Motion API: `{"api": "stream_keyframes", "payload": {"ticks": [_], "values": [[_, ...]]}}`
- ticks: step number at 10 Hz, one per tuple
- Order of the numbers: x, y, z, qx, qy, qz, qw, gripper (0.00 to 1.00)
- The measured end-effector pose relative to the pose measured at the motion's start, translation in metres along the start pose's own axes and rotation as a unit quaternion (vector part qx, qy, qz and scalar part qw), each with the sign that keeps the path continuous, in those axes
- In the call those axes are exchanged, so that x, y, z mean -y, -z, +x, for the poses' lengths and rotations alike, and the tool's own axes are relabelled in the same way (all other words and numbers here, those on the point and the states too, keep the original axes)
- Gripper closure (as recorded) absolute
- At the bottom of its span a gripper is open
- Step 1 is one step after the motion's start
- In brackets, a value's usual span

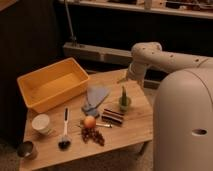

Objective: Place eraser in tray

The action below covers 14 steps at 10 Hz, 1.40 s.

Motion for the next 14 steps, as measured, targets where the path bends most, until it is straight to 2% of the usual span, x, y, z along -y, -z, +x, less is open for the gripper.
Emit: {"api": "stream_keyframes", "payload": {"ticks": [4, 5, 7, 8, 10, 11, 12, 13, 14], "values": [[-0.003, 0.0, -0.002, 0.003, 0.004, -0.003, 1.0, 0.2], [-0.009, -0.001, 0.001, 0.004, 0.025, -0.006, 0.9997, 0.2], [-0.037, 0.0, 0.018, 0.01, 0.103, -0.015, 0.9945, 0.2], [-0.049, 0.006, 0.033, 0.01, 0.132, -0.023, 0.9909, 0.2], [-0.054, 0.021, 0.057, 0.001, 0.173, -0.048, 0.9838, 0.2], [-0.051, 0.028, 0.074, -0.006, 0.197, -0.058, 0.9786, 0.2], [-0.047, 0.032, 0.09, -0.014, 0.238, -0.07, 0.9688, 0.2], [-0.046, 0.03, 0.102, -0.028, 0.29, -0.081, 0.9531, 0.2], [-0.048, 0.03, 0.111, -0.037, 0.33, -0.091, 0.9391, 0.2]]}}
